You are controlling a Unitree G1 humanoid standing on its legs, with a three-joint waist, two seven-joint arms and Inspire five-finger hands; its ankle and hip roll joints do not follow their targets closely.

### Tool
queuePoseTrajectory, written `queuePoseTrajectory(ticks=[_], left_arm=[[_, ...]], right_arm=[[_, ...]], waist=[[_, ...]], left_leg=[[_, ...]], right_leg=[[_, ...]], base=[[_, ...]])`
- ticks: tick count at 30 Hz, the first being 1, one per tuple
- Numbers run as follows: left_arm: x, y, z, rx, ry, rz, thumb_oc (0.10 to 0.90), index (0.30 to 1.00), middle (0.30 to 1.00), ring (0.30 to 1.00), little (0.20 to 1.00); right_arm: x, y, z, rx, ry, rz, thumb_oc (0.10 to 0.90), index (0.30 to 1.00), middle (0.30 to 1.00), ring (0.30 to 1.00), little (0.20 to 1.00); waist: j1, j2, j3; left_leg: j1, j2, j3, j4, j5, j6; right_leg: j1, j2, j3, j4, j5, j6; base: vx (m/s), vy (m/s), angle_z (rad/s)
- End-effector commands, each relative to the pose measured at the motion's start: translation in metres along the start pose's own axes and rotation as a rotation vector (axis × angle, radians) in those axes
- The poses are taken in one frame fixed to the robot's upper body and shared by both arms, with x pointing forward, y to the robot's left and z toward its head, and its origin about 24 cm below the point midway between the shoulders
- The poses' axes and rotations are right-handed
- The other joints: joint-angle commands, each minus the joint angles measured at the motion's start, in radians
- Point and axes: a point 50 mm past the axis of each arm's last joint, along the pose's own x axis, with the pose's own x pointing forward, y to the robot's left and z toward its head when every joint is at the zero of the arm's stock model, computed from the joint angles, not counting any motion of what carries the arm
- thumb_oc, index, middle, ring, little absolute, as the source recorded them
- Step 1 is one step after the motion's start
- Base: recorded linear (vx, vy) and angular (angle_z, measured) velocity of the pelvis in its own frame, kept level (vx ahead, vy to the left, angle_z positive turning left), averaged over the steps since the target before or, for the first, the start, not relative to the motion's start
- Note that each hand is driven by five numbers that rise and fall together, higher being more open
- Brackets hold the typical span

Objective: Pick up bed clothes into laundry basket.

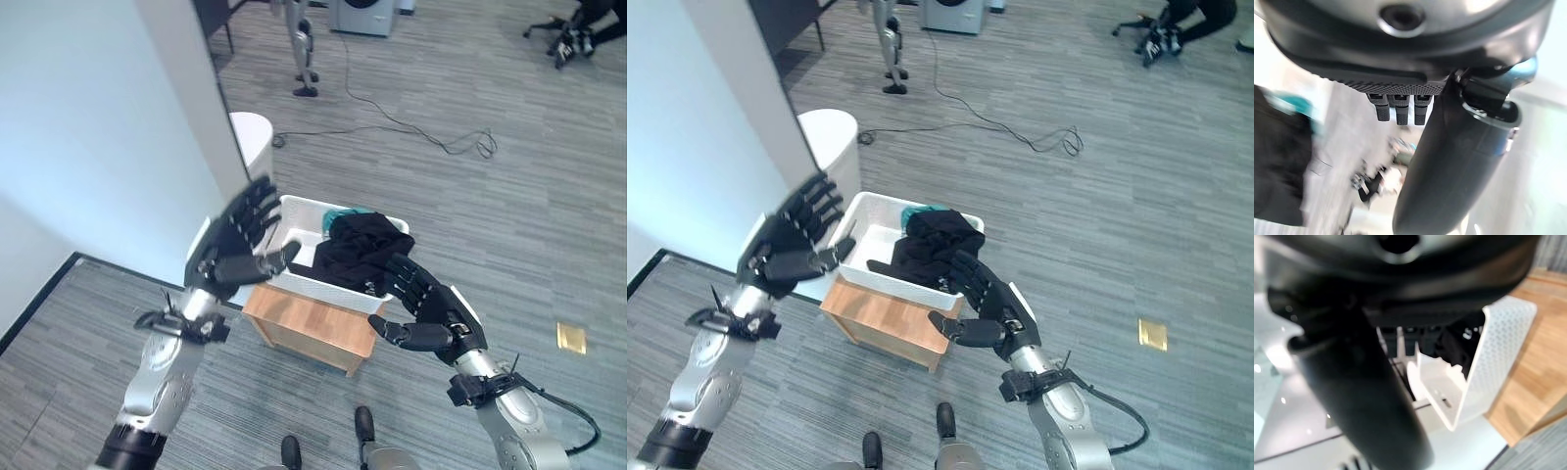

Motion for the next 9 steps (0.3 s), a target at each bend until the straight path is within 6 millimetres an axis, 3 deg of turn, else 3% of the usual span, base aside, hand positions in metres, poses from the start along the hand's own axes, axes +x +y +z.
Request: queuePoseTrajectory(ticks=[1, 2, 3, 5, 9], left_arm=[[0.01, -0.004, 0.0, -0.064, -0.039, -0.05, 0.8, 0.9, 0.9, 0.9, 0.9], [-0.009, 0.0, -0.017, -0.09, 0.036, -0.016, 0.8, 0.9, 0.9, 0.9, 0.9], [-0.009, 0.0, -0.017, -0.09, 0.037, -0.015, 0.8, 0.9, 0.9, 0.9, 0.9], [-0.028, -0.001, -0.038, -0.167, 0.123, 0.013, 0.8, 0.9, 0.9, 0.9, 0.9], [-0.036, -0.011, -0.054, -0.212, 0.185, 0.005, 0.8, 0.9, 0.9, 0.9, 0.9]], right_arm=[[-0.006, -0.001, 0.017, -0.034, -0.108, 0.008, 0.8, 0.9, 0.9, 0.9, 0.9], [-0.016, -0.005, 0.008, -0.044, -0.055, -0.013, 0.8, 0.9, 0.9, 0.9, 0.9], [-0.017, -0.005, 0.008, -0.044, -0.054, -0.013, 0.8, 0.9, 0.9, 0.9, 0.9], [-0.029, -0.009, -0.003, -0.043, 0.005, -0.04, 0.8, 0.9, 0.9, 0.9, 0.9], [-0.034, -0.007, -0.009, -0.041, 0.033, -0.047, 0.8, 0.9, 0.9, 0.9, 0.9]], waist=[[0.013, -0.015, -0.104], [0.019, -0.016, -0.107], [0.018, -0.016, -0.109], [0.024, -0.017, -0.11], [0.029, -0.019, -0.106]], left_leg=[[-0.019, -0.028, -0.064, 0.018, -0.06, 0.01], [-0.019, -0.032, -0.076, 0.022, -0.061, 0.016], [-0.019, -0.032, -0.077, 0.022, -0.062, 0.016], [-0.02, -0.036, -0.089, 0.031, -0.066, 0.021], [-0.02, -0.04, -0.099, 0.037, -0.07, 0.028]], right_leg=[[0.078, -0.063, -0.021, 0.107, -0.237, 0.062], [0.082, -0.066, -0.025, 0.114, -0.243, 0.06], [0.082, -0.066, -0.026, 0.114, -0.243, 0.06], [0.083, -0.067, -0.032, 0.124, -0.251, 0.059], [0.08, -0.069, -0.032, 0.138, -0.257, 0.06]], base=[[-0.01, -0.029, 0.19], [-0.01, -0.029, 0.17], [-0.01, -0.025, 0.17], [-0.01, -0.028, 0.13], [-0.02, -0.017, 0.12]])
